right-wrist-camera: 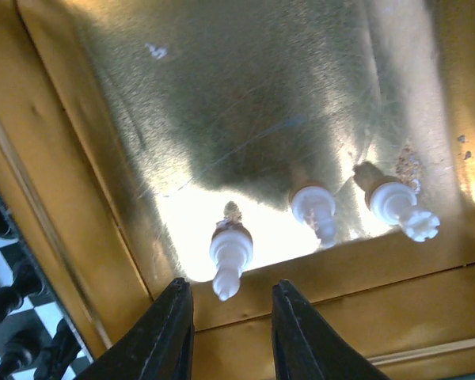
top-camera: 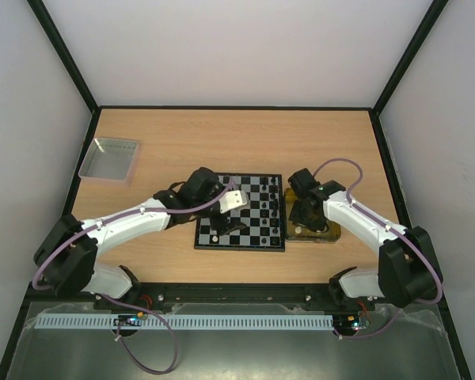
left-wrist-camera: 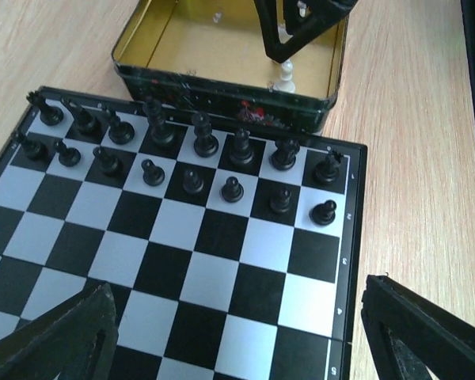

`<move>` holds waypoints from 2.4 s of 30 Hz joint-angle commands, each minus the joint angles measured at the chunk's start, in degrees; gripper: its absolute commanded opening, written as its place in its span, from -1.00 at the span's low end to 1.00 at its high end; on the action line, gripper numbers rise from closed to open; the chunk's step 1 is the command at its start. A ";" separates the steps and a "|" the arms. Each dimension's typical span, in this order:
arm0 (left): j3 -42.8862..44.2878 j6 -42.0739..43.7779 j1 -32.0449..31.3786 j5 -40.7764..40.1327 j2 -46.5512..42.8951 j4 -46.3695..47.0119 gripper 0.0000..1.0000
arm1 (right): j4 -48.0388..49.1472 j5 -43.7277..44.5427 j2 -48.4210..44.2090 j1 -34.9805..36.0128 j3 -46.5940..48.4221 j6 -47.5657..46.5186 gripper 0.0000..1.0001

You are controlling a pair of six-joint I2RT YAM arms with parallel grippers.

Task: Set up the chess pieces on the board
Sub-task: Pick up the chess piece from the storage box.

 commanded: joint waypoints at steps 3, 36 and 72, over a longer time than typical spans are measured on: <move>2.95 -2.84 -0.68 3.57 2.48 3.99 0.68 | 1.22 -0.15 -0.30 -2.15 -1.51 -1.83 -0.47; 9.87 -7.91 -4.22 7.46 16.71 9.94 0.66 | 5.70 -2.56 4.16 -3.27 -2.81 -2.97 -0.56; 11.11 -8.37 -5.24 8.80 18.46 9.02 0.68 | 5.18 -4.28 4.01 -3.80 -2.77 -3.47 -0.95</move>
